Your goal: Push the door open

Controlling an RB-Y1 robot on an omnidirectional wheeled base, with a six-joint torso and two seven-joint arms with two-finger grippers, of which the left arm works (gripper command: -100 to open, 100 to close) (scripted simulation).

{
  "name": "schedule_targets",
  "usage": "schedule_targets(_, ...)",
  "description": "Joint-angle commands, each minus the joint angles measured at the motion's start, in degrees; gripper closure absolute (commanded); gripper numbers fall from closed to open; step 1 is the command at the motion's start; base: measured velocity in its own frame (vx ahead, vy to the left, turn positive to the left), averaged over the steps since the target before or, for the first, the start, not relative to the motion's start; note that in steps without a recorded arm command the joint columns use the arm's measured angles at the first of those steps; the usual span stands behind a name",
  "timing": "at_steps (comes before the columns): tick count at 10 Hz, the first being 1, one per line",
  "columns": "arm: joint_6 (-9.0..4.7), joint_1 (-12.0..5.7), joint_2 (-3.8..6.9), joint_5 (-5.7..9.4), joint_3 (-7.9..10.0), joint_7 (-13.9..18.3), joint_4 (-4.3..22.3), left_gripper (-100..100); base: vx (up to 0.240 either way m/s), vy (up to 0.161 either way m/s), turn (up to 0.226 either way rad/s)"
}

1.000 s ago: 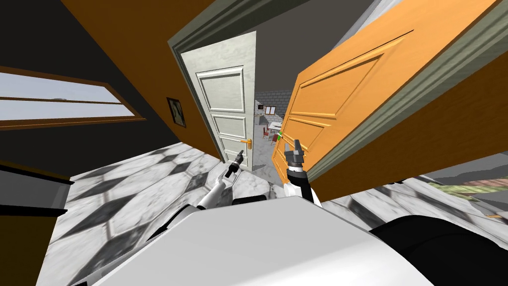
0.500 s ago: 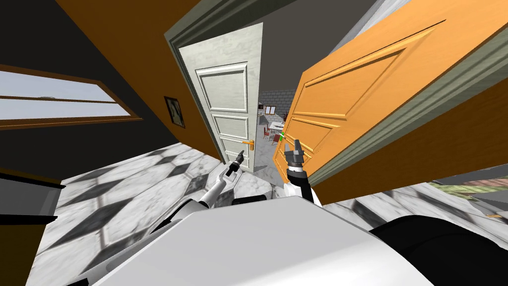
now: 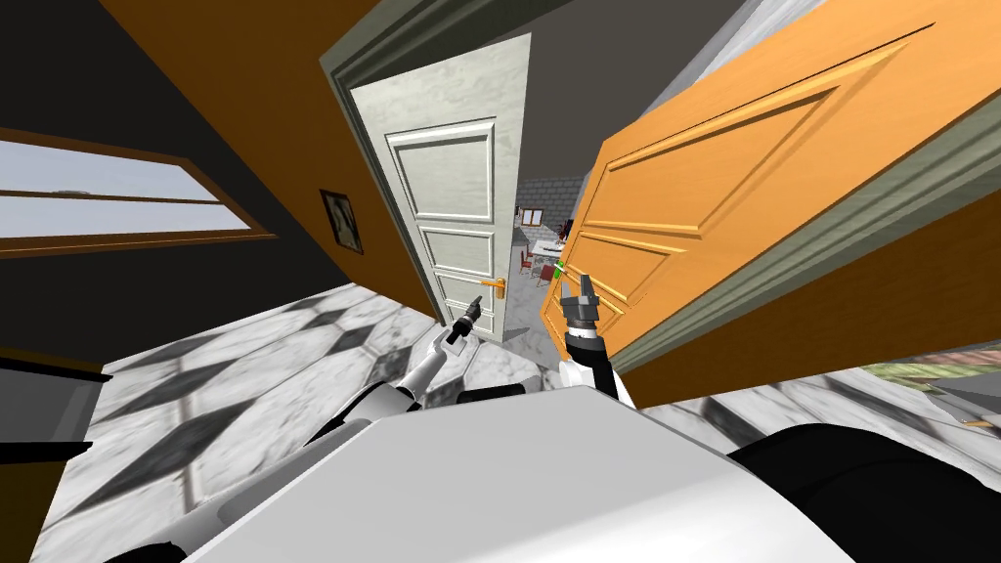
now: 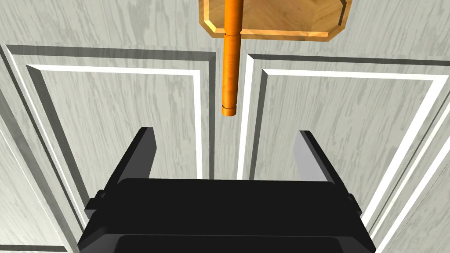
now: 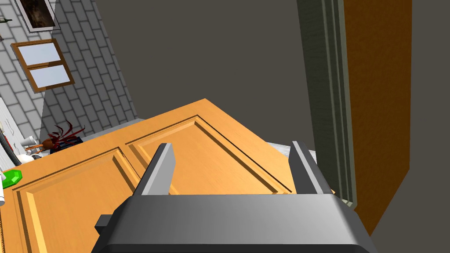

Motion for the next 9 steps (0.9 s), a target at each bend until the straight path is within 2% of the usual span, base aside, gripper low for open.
schedule_targets(1, 0.0, 0.0, 0.0, 0.0, 0.0, 0.0, 0.0, -100, 0.041, 0.04, -0.006)
schedule_targets(3, -0.07, -0.11, -0.12, 0.06, 0.28, -0.18, 0.34, -100, 0.144, -0.035, -0.029)
schedule_targets(9, -0.25, -0.23, -0.65, 0.34, 1.51, -1.11, 1.2, -100, 0.199, -0.095, -0.032)
